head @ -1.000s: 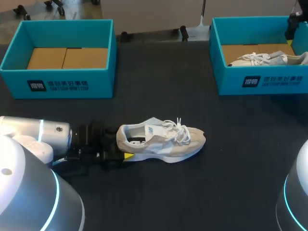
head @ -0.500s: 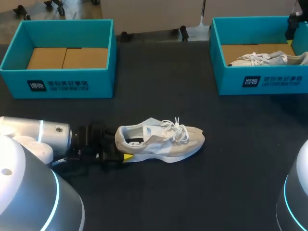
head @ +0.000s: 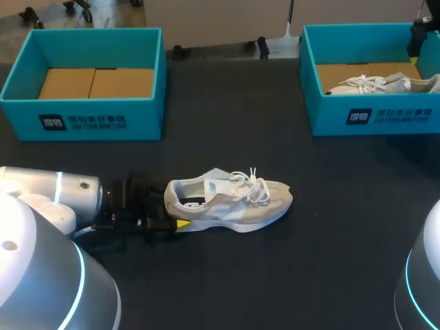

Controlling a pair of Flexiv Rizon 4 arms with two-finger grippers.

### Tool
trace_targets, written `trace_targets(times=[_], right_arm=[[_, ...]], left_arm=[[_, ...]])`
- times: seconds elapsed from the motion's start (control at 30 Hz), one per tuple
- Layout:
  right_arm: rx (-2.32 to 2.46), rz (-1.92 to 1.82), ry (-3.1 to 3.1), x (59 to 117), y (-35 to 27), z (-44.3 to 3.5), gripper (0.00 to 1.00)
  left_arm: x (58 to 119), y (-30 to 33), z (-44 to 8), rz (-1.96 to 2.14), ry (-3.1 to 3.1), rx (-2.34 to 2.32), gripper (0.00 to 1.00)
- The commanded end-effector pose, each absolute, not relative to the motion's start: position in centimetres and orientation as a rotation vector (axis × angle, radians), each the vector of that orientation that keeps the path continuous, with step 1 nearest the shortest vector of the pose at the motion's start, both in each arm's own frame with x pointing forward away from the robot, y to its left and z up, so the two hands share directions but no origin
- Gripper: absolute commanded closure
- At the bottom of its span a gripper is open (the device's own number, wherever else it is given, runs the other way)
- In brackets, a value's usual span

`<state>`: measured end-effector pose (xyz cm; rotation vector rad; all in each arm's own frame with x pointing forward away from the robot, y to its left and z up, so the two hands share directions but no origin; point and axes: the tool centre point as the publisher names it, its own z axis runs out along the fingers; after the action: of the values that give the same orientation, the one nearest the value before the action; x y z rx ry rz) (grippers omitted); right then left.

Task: Take the shoe out of the shoebox, open the shoe tongue, remove and reinsert the insole, then place the shoe into the shoebox

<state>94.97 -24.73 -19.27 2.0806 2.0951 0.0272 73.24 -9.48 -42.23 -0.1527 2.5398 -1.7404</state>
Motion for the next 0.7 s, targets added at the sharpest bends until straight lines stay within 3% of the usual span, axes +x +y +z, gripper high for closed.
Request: trace_targets(times=[0.03,0.27,0.7], right_arm=[[2.080,0.026,2.095,95.0,-24.7,-19.3,0.00],[2.080,0.026,2.095,95.0,-24.7,-19.3,0.00],[2.147,0.062,2.057,93.0,-18.1,-21.0,0.00]], left_arm=[[73.2,-9.5,-42.5,-1.734,2.545,-0.152,1.00],[73.2,-9.5,-42.5,-1.734,2.545,-0.152,1.00],[73.2,-9.5,-42.5,-1.734,2.545,-0.152,1.00]])
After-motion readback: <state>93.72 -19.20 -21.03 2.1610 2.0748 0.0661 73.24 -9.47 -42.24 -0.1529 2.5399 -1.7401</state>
